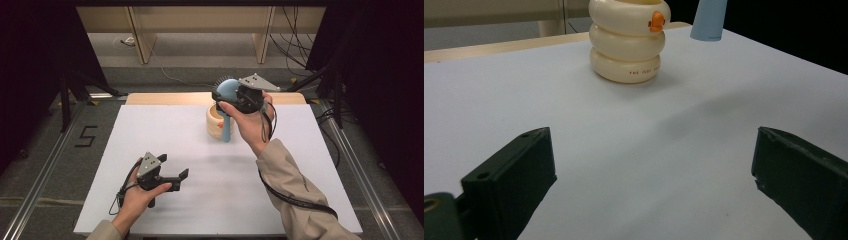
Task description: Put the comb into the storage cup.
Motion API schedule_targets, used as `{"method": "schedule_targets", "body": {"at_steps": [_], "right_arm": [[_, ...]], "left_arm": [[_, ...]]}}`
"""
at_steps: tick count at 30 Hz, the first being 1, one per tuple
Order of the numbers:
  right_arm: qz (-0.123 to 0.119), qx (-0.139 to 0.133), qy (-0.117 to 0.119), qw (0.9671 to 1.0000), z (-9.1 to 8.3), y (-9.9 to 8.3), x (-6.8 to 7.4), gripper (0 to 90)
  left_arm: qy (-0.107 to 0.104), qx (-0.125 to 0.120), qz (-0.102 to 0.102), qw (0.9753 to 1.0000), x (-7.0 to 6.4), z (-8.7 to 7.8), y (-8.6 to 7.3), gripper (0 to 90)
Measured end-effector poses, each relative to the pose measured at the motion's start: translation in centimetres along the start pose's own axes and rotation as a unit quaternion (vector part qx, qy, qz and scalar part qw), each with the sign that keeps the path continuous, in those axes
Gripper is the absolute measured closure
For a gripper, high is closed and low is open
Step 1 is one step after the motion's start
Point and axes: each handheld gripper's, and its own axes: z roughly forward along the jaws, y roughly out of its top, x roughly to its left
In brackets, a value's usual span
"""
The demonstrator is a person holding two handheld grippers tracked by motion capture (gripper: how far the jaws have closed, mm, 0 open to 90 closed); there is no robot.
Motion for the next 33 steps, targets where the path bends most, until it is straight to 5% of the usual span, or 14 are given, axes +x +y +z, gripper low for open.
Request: {"method": "schedule_targets", "body": {"at_steps": [33], "right_arm": [[-0.004,-0.029,-0.016,0.9994,0.6,1.1,-0.5,21.2]], "left_arm": [[0.000,-0.001,0.001,1.0000,0.0,0.1,0.1,3.3]]}}
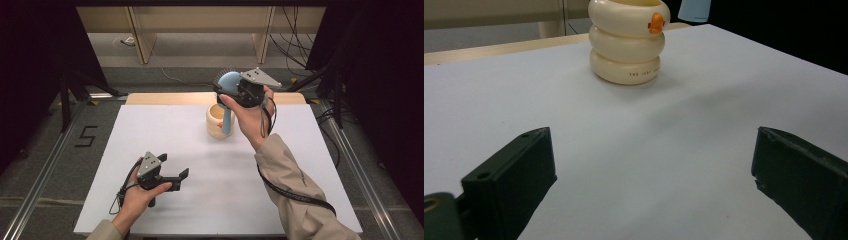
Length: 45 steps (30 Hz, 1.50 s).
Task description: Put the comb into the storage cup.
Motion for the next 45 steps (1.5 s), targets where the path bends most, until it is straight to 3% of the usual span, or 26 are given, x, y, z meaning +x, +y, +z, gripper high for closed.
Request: {"method": "schedule_targets", "body": {"at_steps": [45], "right_arm": [[-0.005,-0.044,-0.014,0.9989,1.4,1.6,-0.3,21.2]], "left_arm": [[-0.003,-0.004,0.000,1.0000,0.0,0.1,0.1,3.4]]}}
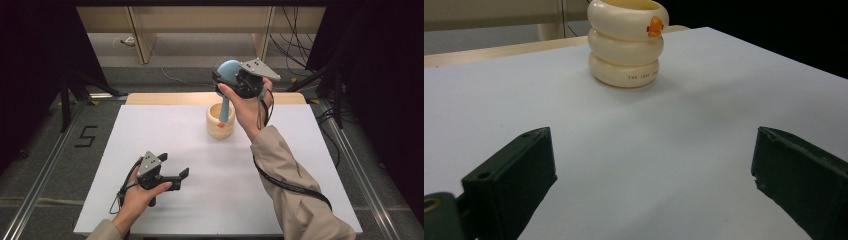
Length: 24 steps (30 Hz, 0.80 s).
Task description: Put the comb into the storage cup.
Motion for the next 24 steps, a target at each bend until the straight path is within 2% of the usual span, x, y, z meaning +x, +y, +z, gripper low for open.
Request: {"method": "schedule_targets", "body": {"at_steps": [24], "right_arm": [[0.003,-0.020,-0.007,0.9998,0.86,-0.19,-0.22,21.2]], "left_arm": [[0.000,0.000,0.000,1.0000,0.00,0.02,0.00,3.5]]}}
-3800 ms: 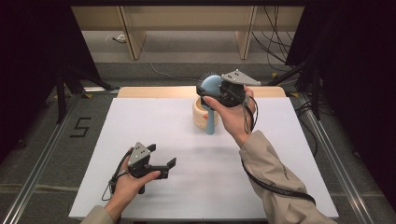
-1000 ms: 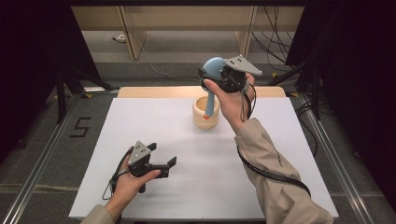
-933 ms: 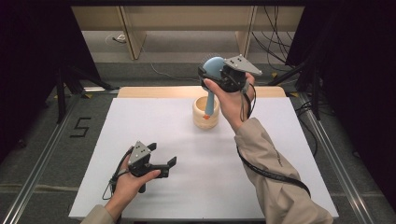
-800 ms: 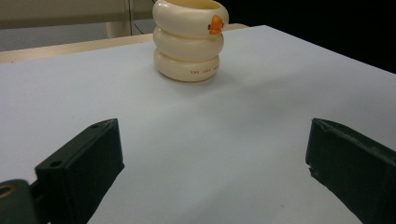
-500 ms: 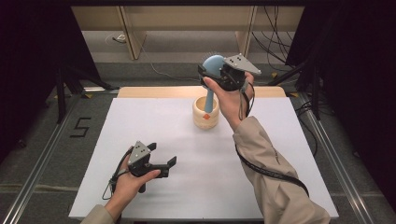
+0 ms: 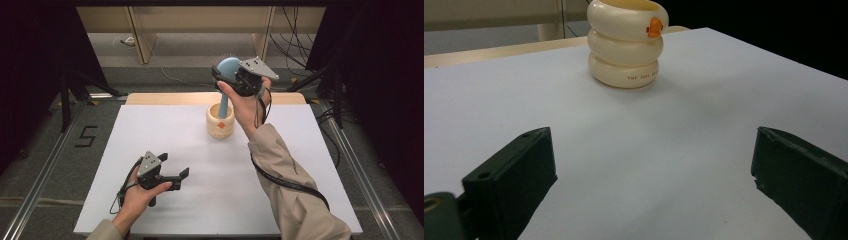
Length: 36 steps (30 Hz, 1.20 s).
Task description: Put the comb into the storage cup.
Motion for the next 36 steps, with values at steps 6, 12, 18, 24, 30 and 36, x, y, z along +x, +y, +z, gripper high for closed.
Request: {"method": "schedule_targets", "body": {"at_steps": [6,12,18,24,30,36], "right_arm": [[-0.001,-0.005,-0.004,1.0000,0.2,-0.2,-0.2,21.2],[-0.002,-0.008,-0.008,0.9999,0.4,-0.5,-0.3,21.2],[-0.001,-0.013,-0.010,0.9999,0.7,-0.7,-0.3,21.2],[-0.004,-0.016,-0.011,0.9998,0.9,-0.9,-0.2,21.2],[-0.008,-0.020,-0.011,0.9997,1.0,-1.1,0.0,21.2],[-0.009,-0.019,-0.011,0.9997,1.3,-1.2,0.0,21.2]], "left_arm": [[0.000,0.000,0.000,1.0000,0.0,0.0,0.0,3.5],[-0.001,0.000,0.000,1.0000,0.0,0.0,0.0,3.5],[-0.001,-0.001,0.001,1.0000,0.0,0.0,0.0,3.5],[-0.001,-0.001,0.000,1.0000,0.0,0.0,0.0,3.5],[-0.001,-0.001,-0.001,1.0000,0.0,0.0,0.0,3.5],[-0.002,0.001,-0.003,1.0000,0.0,0.1,-0.1,3.5]]}}
